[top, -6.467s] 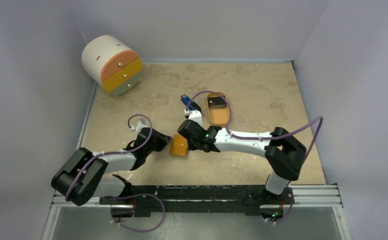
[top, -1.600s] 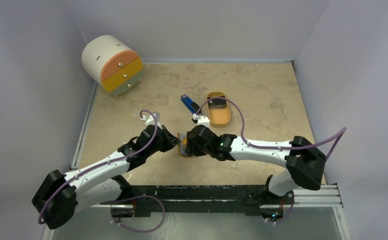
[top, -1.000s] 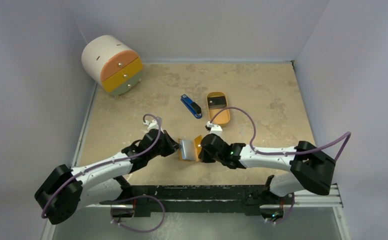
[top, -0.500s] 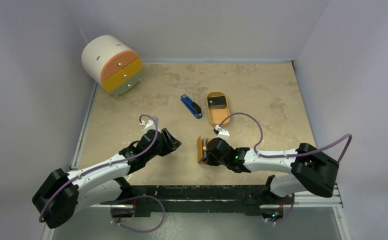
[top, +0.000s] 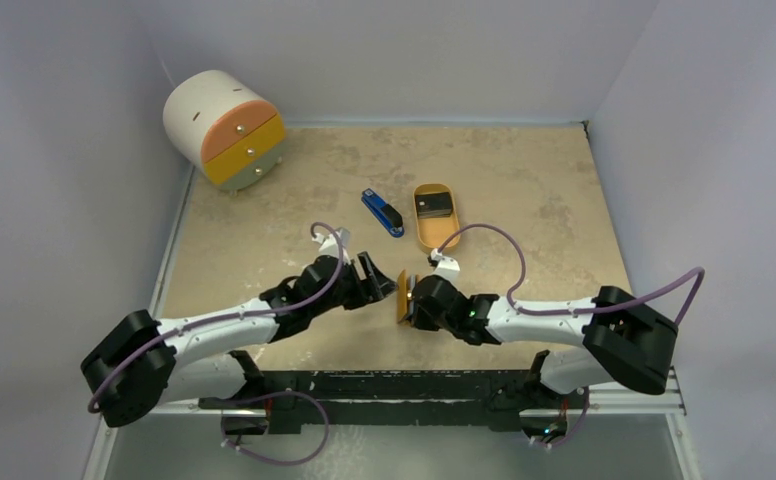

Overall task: Put the credit cards into the card holder
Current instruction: Open the card holder at the center of the board.

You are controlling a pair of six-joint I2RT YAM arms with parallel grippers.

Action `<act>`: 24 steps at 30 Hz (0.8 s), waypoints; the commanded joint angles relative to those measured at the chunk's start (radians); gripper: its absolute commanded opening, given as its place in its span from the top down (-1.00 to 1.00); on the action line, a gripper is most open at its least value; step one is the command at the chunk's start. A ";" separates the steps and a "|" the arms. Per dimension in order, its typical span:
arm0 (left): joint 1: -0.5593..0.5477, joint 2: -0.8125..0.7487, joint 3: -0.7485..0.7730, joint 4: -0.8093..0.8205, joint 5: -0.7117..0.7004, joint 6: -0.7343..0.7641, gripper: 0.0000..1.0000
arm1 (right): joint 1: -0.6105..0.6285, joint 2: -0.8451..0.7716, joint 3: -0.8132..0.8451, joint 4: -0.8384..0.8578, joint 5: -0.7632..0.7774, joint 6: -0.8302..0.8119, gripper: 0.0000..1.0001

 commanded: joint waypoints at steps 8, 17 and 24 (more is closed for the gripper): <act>-0.056 0.141 0.191 0.028 -0.086 0.087 -0.45 | 0.001 -0.013 0.057 -0.074 0.075 -0.043 1.00; -0.062 0.268 0.223 0.008 -0.109 0.086 -0.18 | 0.002 -0.016 0.061 -0.074 0.073 -0.047 1.00; -0.062 0.263 0.202 -0.028 -0.159 0.093 0.31 | 0.002 -0.024 0.054 -0.074 0.071 -0.049 1.00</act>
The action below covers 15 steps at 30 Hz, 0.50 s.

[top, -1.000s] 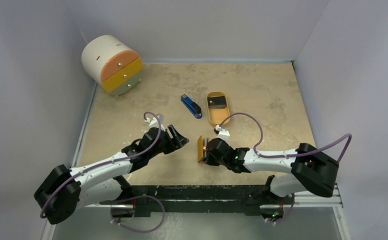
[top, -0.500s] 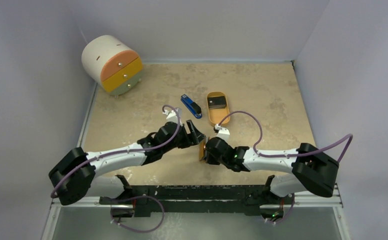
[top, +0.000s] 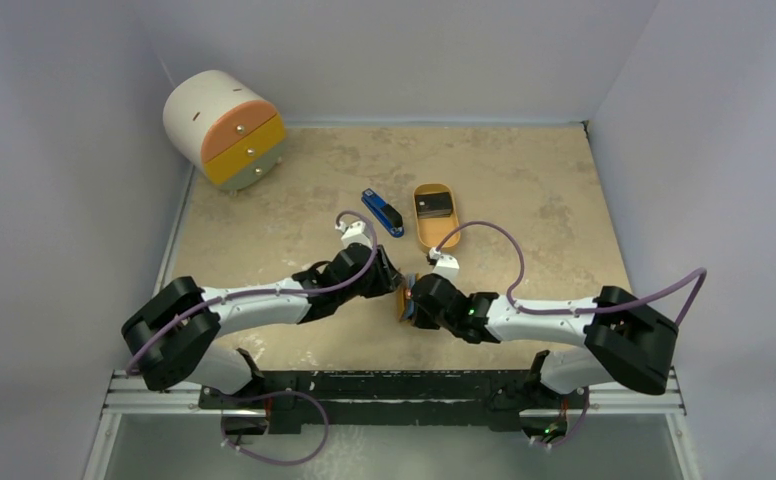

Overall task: Put the credit cards into the card holder
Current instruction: Open the card holder at the center of the board.

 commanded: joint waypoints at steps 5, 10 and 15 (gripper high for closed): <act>-0.005 0.002 -0.015 -0.033 -0.076 0.030 0.83 | 0.001 -0.042 0.003 -0.017 0.041 0.004 1.00; -0.005 -0.023 -0.065 -0.061 -0.119 0.039 1.00 | 0.001 -0.114 -0.070 0.011 0.025 0.034 1.00; -0.005 -0.046 -0.104 -0.075 -0.141 0.051 1.00 | 0.001 -0.174 -0.140 0.001 0.007 0.091 0.94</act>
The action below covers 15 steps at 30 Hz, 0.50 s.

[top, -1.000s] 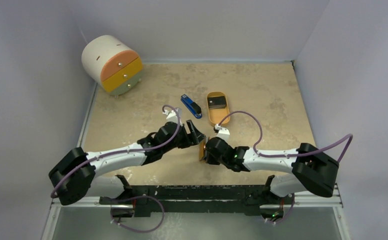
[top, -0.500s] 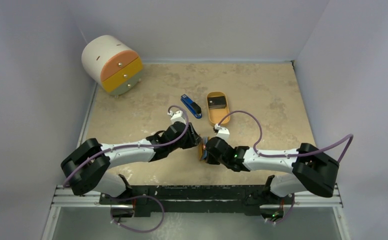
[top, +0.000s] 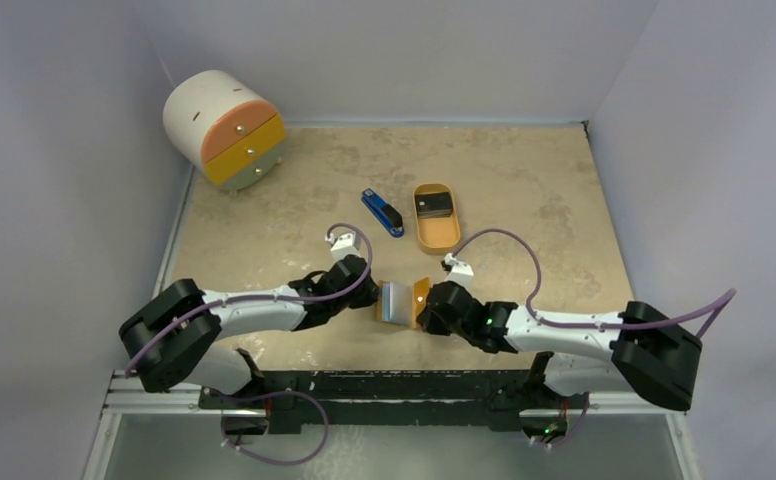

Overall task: Put the credit cards into the card holder
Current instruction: Open the card holder at the center of the board.

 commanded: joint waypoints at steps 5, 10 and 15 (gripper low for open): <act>-0.005 -0.051 -0.037 -0.032 -0.028 0.035 1.00 | 0.001 -0.095 -0.082 -0.026 0.010 0.087 0.67; -0.006 -0.054 -0.025 -0.025 -0.011 0.042 1.00 | 0.001 -0.137 -0.095 -0.073 0.018 0.100 0.12; -0.006 -0.084 -0.012 -0.045 -0.004 0.033 1.00 | 0.001 -0.214 -0.089 -0.144 0.059 0.104 -0.03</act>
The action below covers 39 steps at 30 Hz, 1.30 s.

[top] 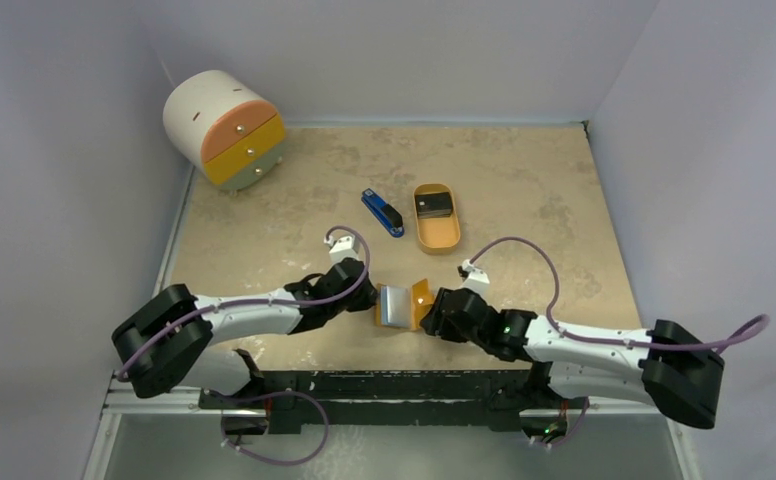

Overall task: Put the credit cards into the card holder
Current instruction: Open the card holder at the center of the board.

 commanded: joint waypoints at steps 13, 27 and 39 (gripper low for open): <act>-0.006 -0.115 0.095 -0.127 -0.004 0.014 1.00 | 0.002 -0.337 0.122 -0.171 -0.006 -0.194 -0.23; -0.054 -0.144 0.137 -0.147 -0.048 -0.062 1.00 | 0.001 -0.151 0.298 0.067 -0.139 -0.264 0.38; -0.072 -0.156 0.108 -0.122 -0.062 -0.103 1.00 | 0.001 0.063 0.285 0.055 -0.119 -0.145 0.11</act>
